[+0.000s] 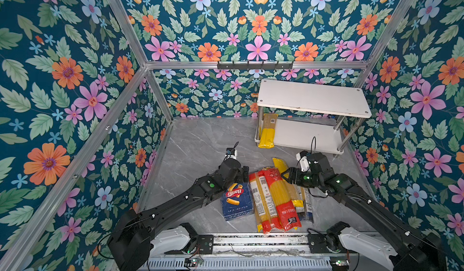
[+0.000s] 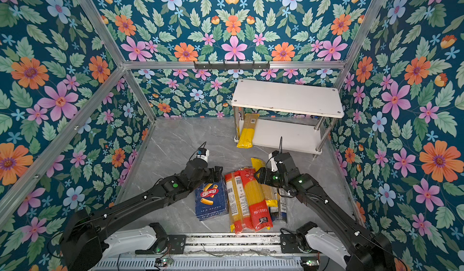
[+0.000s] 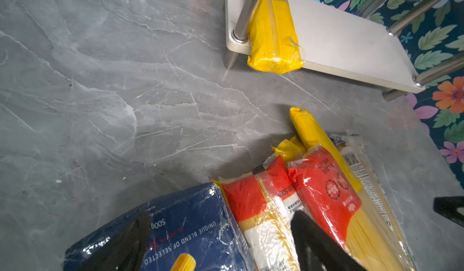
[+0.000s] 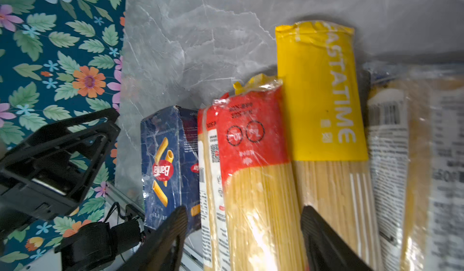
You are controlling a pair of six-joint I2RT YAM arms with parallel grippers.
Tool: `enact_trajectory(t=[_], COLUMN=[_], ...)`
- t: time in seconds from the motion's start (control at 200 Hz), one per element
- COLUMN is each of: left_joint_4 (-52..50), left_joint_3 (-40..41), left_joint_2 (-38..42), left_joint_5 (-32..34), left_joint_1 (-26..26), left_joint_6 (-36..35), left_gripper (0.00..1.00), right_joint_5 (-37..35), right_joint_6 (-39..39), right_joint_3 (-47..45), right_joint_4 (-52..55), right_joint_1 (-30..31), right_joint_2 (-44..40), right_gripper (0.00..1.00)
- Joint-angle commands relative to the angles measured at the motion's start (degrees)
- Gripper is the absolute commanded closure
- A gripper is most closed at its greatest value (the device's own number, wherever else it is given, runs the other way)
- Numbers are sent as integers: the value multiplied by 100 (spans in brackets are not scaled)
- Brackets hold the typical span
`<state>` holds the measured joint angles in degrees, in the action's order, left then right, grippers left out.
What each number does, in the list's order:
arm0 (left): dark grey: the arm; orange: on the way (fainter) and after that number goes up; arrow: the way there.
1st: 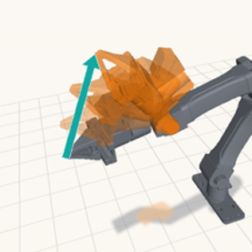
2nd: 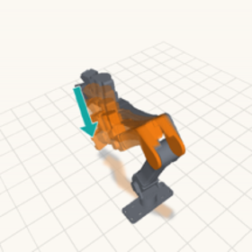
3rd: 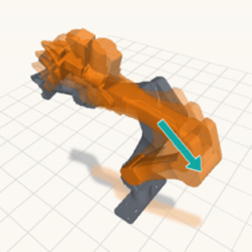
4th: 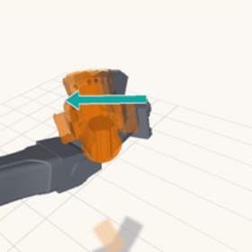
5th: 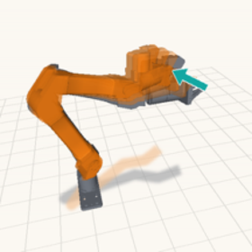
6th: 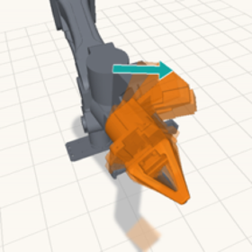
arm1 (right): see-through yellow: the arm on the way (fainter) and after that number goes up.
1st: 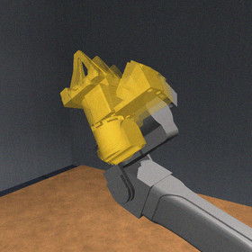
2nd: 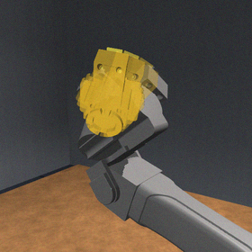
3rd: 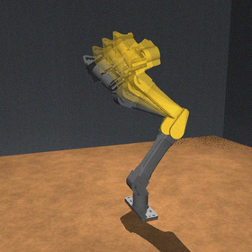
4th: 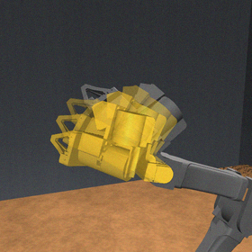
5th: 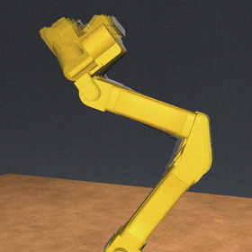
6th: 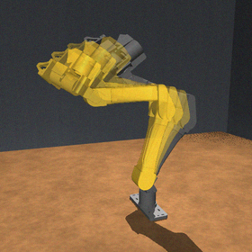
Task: Arrange pasta packages on shelves
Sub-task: Pick up the pasta bag from the pasta bags.
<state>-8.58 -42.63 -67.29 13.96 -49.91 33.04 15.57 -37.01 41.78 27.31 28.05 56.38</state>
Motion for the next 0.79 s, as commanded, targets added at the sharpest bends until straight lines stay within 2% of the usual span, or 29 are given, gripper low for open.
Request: enact_trajectory(t=[0.0,0.225,0.355,0.53,0.79], left_joint_4=[32,-22,-227,-547,-748], left_joint_3=[-92,-268,-320,-293,3], left_joint_2=[-38,-17,87,437,1008], left_joint_5=[446,674,857,1095,1275], left_joint_1=[-242,-596,-608,-608,-608], left_joint_6=[124,133,98,76,185], left_gripper=[10,5,0,0,0], right_joint_5=[-444,-1254,-1603,-1806,-1591], right_joint_6=[-79,-534,-809,-1124,-1321], right_joint_3=[-38,-99,-134,-325,-686], right_joint_4=[672,1063,1285,1440,1164], right_joint_1=[258,1722,2281,2703,2842], right_joint_2=[-100,-209,-334,-517,-574], right_gripper=[27,27,27,27,27])
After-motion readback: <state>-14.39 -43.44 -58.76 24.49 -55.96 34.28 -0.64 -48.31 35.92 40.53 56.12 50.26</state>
